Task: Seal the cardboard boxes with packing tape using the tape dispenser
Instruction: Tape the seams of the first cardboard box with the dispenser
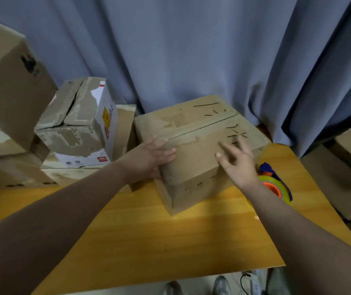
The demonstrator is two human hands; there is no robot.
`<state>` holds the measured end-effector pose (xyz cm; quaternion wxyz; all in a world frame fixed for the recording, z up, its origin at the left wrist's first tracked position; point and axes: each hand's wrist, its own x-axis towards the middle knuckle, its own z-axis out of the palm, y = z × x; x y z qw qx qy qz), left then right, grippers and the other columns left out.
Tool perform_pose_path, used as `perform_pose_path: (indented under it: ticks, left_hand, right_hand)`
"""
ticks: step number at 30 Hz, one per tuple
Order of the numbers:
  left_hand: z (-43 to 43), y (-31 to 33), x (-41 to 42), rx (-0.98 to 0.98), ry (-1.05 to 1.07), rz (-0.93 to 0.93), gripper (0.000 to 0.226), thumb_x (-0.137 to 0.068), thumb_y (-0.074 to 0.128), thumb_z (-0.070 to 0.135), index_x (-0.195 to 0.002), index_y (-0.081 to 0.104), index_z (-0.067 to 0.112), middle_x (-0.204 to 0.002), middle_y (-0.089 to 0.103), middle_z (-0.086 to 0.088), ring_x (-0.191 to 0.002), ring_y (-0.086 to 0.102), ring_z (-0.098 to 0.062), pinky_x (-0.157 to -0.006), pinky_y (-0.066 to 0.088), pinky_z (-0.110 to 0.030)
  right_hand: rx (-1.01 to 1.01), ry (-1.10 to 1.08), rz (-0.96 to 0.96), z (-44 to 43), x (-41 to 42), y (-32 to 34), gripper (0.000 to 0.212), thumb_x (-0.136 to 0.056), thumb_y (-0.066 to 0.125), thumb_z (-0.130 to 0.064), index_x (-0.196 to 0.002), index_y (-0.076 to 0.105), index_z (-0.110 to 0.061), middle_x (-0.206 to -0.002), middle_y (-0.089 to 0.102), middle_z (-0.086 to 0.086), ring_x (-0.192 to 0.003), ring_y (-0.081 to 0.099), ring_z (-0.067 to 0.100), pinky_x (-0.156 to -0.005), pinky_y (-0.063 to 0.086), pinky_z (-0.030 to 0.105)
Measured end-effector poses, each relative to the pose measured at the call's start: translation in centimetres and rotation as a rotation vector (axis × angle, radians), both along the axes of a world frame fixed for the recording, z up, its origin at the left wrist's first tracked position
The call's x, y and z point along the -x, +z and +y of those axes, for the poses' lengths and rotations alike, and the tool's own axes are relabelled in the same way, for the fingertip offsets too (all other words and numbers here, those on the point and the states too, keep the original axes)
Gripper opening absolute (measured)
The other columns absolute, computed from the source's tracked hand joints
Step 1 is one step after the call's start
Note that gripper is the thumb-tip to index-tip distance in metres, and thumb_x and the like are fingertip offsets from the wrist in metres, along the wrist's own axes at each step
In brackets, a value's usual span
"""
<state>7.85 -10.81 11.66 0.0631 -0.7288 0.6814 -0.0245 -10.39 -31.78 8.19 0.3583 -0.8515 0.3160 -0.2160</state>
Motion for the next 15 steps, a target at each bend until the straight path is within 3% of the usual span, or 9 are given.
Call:
perform_pose_path:
  ticks: [2,4,7,9,12,15]
  left_hand:
    - [-0.4,-0.3,1.7,0.112,-0.126,0.070,0.068,-0.078,0.055,0.052,-0.131,0.053,0.010,-0.139,0.051,-0.010,-0.132,0.037,-0.036,-0.115,0.013,-0.043]
    - [-1.3,-1.3,4.2,0.103,-0.121,0.154,0.071,-0.076,0.048,0.061,-0.121,0.054,0.006,-0.134,0.054,-0.018,-0.127,0.046,-0.036,-0.107,0.029,-0.051]
    - [-3.8,-2.3,9.0,0.057,-0.022,0.080,0.068,-0.080,0.036,0.063,-0.101,0.064,0.005,-0.131,0.056,-0.021,-0.123,0.053,-0.034,-0.101,0.039,-0.044]
    - [-6.1,-2.9,11.5,0.056,0.082,0.049,0.070,-0.081,0.028,0.062,-0.107,0.068,0.009,-0.128,0.060,-0.017,-0.118,0.057,-0.031,-0.097,0.046,-0.041]
    - [-10.2,-3.4,13.9,0.073,0.198,0.063,0.074,-0.083,0.024,0.059,-0.121,0.064,0.010,-0.129,0.060,-0.015,-0.119,0.057,-0.028,-0.098,0.046,-0.040]
    - [-14.3,-3.7,15.1,0.066,0.276,0.054,0.073,-0.084,0.026,0.057,-0.123,0.063,0.008,-0.127,0.060,-0.018,-0.117,0.058,-0.030,-0.097,0.047,-0.041]
  right_hand:
    - [-0.163,-0.199,-0.093,-1.2,0.3,-0.5,0.066,-0.086,0.070,-0.030,-0.144,0.040,-0.019,-0.158,0.011,0.011,-0.145,0.017,0.031,-0.117,0.024,0.047]
    - [-0.286,-0.290,-0.071,-1.8,0.0,-0.9,0.078,-0.086,0.068,-0.032,-0.150,0.026,-0.016,-0.156,0.021,0.012,-0.143,0.023,0.032,-0.115,0.028,0.046]
    - [-0.338,-0.172,-0.040,-2.9,0.8,-0.6,0.066,-0.096,0.057,-0.027,-0.152,0.024,-0.016,-0.145,0.043,-0.001,-0.136,0.039,0.021,-0.111,0.036,0.038]
    - [-0.432,-0.062,-0.069,-4.0,2.2,-0.6,0.052,-0.098,0.052,-0.028,-0.147,0.036,-0.021,-0.135,0.051,-0.010,-0.126,0.049,0.016,-0.106,0.042,0.038]
    - [-0.478,-0.086,0.025,-6.8,4.3,-1.1,0.050,-0.097,0.048,-0.042,-0.142,0.046,-0.019,-0.136,0.053,-0.004,-0.128,0.048,0.021,-0.107,0.040,0.042]
    - [-0.354,-0.187,0.277,-10.4,6.5,-3.1,0.043,-0.098,0.050,-0.020,-0.138,0.046,-0.008,-0.131,0.056,0.016,-0.118,0.053,0.033,-0.093,0.043,0.038]
